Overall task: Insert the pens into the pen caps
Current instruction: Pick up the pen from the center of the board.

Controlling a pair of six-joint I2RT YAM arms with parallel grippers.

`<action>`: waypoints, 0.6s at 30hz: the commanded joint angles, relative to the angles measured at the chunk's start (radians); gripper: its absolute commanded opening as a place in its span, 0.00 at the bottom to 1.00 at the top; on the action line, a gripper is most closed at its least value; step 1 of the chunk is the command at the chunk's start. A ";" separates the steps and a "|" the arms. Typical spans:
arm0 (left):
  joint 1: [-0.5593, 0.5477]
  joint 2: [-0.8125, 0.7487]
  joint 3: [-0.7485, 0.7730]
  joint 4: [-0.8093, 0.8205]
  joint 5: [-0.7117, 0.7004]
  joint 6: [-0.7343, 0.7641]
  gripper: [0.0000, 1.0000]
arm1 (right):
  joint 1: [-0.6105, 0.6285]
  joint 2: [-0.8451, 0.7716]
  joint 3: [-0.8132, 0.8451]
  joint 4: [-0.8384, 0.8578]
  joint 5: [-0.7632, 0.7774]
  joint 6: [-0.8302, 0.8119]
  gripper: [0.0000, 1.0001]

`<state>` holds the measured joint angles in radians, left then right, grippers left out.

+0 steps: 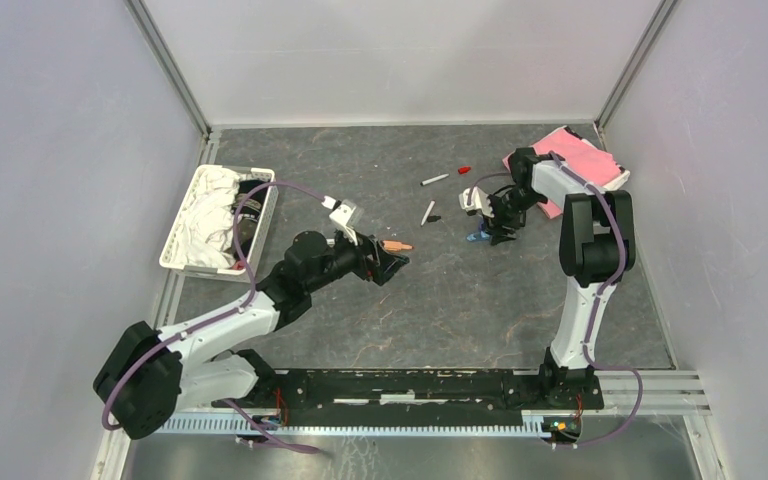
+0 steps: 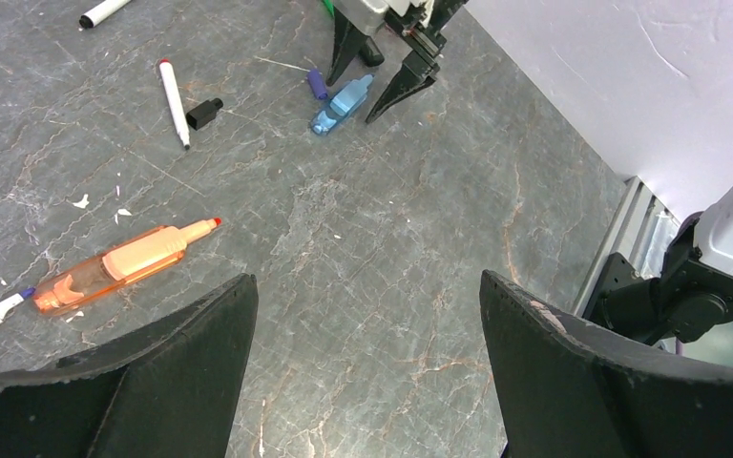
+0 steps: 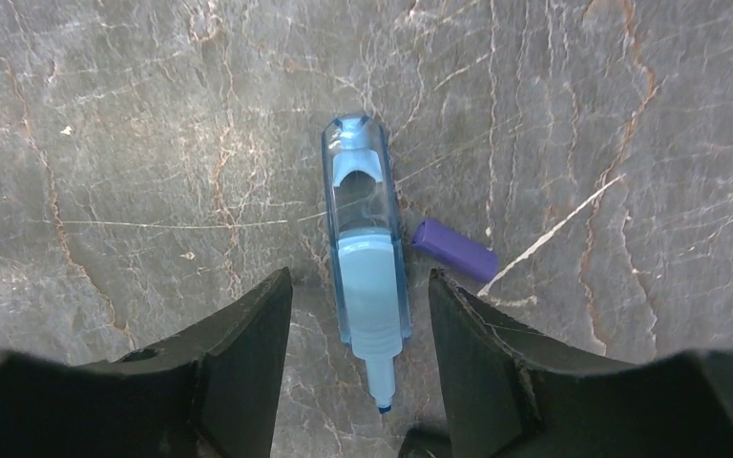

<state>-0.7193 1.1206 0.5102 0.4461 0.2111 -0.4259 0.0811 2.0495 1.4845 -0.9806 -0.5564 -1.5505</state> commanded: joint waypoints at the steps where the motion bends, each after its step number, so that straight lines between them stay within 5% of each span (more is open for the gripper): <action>1: 0.004 -0.034 -0.013 0.013 -0.018 0.005 0.90 | 0.002 0.001 0.022 -0.015 0.022 0.033 0.59; 12: 0.004 -0.036 -0.018 0.031 -0.006 0.002 0.90 | 0.045 -0.002 -0.063 0.076 0.093 0.098 0.39; 18: 0.004 -0.056 -0.034 0.078 0.015 -0.035 0.90 | 0.046 -0.048 -0.135 0.089 0.093 0.106 0.18</action>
<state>-0.7193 1.0931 0.4915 0.4484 0.2123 -0.4263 0.1162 2.0155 1.4220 -0.9062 -0.4706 -1.4521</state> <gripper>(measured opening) 0.904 0.326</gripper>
